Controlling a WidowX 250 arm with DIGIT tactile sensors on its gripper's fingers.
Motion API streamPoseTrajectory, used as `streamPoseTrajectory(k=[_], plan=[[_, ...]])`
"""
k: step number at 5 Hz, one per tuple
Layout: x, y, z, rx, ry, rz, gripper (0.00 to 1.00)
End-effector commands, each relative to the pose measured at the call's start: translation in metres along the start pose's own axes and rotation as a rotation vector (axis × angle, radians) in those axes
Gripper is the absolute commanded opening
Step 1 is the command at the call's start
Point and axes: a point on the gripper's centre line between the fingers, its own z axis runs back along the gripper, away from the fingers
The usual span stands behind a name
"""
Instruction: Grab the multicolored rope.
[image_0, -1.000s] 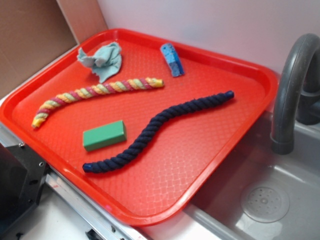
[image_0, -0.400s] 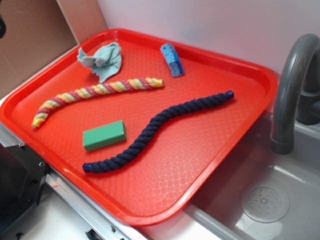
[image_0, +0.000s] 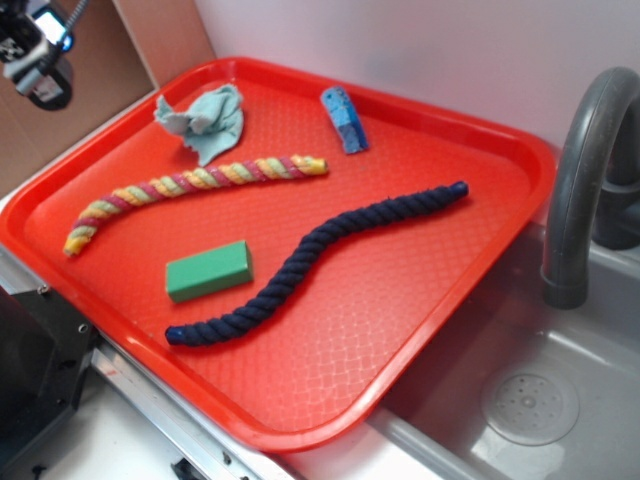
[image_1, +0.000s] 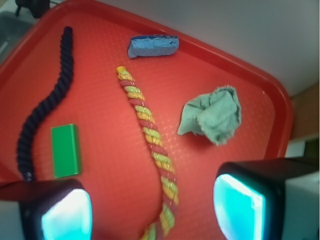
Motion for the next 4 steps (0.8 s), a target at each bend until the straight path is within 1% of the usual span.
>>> streamPoseTrajectory(k=[1, 2, 3, 4], plan=[[0.012, 0.010, -0.043, 0.004, 0.054, -0.059, 1.00], [0.008, 0.012, -0.066, 0.009, 0.096, -0.053, 1.00], [0.005, 0.013, -0.088, -0.008, 0.153, -0.063, 1.00], [0.003, 0.013, -0.098, -0.036, 0.167, -0.094, 1.00]])
